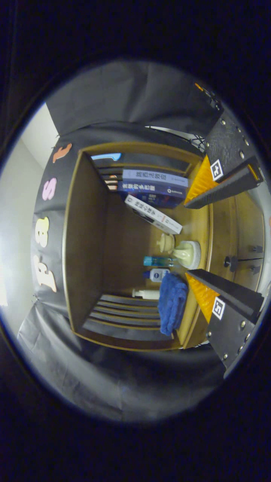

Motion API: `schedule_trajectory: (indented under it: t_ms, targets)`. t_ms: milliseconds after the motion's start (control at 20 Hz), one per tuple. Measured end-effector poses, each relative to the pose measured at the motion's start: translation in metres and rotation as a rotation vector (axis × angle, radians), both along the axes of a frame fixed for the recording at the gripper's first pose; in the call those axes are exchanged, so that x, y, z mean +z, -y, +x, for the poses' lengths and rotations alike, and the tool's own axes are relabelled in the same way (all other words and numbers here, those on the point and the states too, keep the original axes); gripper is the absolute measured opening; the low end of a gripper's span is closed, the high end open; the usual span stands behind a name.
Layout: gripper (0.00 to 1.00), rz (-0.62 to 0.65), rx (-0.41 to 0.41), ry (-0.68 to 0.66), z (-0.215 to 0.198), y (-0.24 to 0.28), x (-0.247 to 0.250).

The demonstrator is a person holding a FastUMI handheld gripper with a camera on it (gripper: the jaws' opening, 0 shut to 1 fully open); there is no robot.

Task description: Pull open the drawer, take out the items inside it, and place them on the countertop above the cabinet.

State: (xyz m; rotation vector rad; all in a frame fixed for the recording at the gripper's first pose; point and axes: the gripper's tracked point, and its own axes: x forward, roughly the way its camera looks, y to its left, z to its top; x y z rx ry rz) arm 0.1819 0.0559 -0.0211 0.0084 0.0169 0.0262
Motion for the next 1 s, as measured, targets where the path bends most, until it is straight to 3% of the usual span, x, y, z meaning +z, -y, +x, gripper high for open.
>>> schedule_trajectory:
  t_ms: [500, 1000]
  targets:
    - [0.96, 0.016, -0.046, 0.137, -0.089, 0.092, 0.092]
    - [0.96, -0.035, -0.061, 0.182, -0.144, 0.121, 0.105]
